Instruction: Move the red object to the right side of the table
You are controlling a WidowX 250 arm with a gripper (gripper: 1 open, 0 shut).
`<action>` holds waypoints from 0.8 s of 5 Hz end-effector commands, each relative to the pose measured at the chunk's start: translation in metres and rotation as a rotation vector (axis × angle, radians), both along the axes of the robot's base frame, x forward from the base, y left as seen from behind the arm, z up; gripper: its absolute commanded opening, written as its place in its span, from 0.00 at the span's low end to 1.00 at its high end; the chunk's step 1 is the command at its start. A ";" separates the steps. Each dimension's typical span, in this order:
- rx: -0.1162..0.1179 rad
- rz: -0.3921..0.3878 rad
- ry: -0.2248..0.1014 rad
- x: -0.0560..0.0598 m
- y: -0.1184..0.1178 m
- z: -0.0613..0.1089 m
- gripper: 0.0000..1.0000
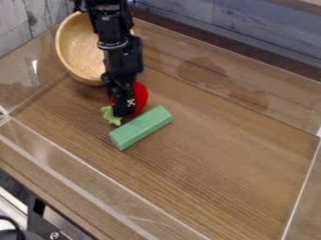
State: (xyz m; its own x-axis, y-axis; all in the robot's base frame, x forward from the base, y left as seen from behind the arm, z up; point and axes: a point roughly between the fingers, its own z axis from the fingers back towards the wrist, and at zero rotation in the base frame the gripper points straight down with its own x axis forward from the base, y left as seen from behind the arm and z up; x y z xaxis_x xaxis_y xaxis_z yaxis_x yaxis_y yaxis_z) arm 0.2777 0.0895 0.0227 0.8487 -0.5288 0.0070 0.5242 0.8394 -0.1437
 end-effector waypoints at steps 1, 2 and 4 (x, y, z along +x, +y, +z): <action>0.011 -0.003 -0.034 0.009 -0.001 0.008 0.00; 0.010 0.003 -0.032 0.010 -0.002 0.007 0.00; 0.010 0.025 -0.031 0.012 -0.003 0.012 0.00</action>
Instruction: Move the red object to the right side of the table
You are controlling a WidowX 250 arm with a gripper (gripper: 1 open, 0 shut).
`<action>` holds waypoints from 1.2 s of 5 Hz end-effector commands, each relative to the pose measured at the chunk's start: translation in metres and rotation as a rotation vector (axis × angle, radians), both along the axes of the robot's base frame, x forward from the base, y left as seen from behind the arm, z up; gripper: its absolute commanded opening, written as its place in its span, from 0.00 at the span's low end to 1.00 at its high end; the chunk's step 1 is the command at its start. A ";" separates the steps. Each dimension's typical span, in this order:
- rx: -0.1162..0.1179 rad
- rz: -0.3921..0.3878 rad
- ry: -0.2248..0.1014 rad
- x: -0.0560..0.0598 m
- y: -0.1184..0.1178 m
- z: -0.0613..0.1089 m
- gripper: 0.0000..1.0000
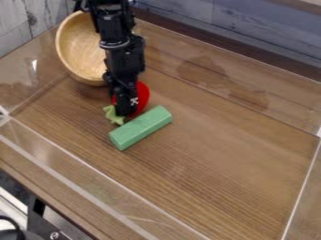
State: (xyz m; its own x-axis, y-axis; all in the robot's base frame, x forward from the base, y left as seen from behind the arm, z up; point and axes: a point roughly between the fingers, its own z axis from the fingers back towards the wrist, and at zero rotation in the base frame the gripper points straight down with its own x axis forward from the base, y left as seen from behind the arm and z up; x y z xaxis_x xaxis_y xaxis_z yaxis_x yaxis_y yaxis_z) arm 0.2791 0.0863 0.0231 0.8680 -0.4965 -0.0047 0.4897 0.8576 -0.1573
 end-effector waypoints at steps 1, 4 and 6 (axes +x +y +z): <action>0.016 -0.001 -0.045 0.011 -0.001 0.015 0.00; 0.010 0.025 -0.038 0.012 -0.003 0.020 0.00; 0.007 0.039 -0.035 0.013 -0.005 0.023 0.00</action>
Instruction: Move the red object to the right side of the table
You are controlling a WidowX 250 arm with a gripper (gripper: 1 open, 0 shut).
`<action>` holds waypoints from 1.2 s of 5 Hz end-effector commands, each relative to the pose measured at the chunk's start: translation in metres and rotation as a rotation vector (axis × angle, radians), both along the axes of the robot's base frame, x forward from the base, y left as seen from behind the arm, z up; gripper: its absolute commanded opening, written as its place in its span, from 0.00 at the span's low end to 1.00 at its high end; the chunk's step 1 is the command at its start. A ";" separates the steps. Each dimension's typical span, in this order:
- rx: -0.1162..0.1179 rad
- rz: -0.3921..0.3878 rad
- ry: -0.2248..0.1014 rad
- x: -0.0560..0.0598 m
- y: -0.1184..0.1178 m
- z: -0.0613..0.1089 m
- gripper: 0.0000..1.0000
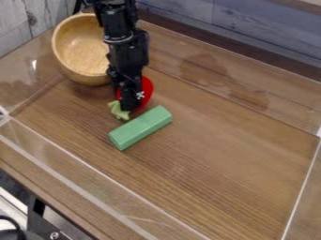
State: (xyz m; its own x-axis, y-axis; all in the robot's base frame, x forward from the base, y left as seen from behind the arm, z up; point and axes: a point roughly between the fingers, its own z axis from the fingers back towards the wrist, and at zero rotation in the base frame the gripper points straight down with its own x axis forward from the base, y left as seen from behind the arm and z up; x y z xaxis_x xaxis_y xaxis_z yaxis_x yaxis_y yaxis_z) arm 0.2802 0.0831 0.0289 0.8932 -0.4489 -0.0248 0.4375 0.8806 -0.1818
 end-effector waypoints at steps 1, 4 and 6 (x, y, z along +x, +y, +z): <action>0.019 -0.008 -0.063 0.012 -0.002 0.019 0.00; 0.016 0.013 -0.063 0.014 -0.005 0.028 0.00; 0.015 0.023 -0.062 0.015 -0.007 0.030 0.00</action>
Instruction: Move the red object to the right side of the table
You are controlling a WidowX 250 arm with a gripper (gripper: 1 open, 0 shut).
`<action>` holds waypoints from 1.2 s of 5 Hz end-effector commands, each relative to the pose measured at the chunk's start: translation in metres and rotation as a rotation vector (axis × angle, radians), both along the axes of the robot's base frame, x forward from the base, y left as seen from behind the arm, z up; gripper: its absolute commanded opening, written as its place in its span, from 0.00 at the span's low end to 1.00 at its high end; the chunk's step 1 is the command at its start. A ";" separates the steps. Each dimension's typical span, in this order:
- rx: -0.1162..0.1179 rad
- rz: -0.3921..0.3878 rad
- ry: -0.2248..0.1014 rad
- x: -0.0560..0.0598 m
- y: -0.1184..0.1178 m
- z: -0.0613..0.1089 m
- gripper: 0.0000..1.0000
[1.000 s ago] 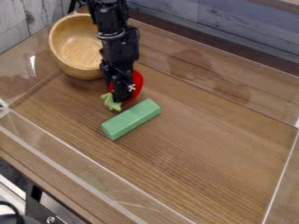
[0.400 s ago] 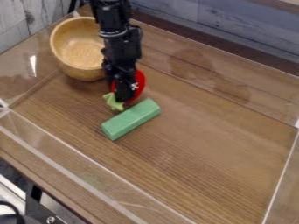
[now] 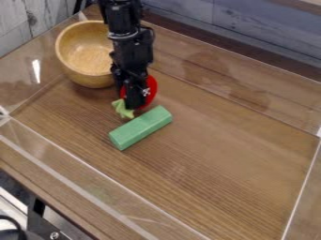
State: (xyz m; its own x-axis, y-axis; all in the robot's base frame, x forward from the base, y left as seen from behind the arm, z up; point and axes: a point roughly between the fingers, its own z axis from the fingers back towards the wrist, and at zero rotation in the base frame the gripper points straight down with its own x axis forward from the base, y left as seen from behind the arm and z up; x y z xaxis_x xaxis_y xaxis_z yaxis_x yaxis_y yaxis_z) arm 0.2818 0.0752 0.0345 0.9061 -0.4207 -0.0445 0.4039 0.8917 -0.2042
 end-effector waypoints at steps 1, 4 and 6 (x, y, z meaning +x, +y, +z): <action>0.029 -0.003 -0.088 0.013 0.000 0.025 0.00; 0.031 0.018 -0.093 0.015 -0.003 0.034 0.00; 0.036 0.031 -0.108 0.017 -0.007 0.046 0.00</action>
State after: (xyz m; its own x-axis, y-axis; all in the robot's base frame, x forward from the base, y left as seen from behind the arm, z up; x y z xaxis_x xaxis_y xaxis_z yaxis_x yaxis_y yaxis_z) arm 0.2890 0.0672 0.0593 0.9226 -0.3852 -0.0210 0.3758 0.9096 -0.1772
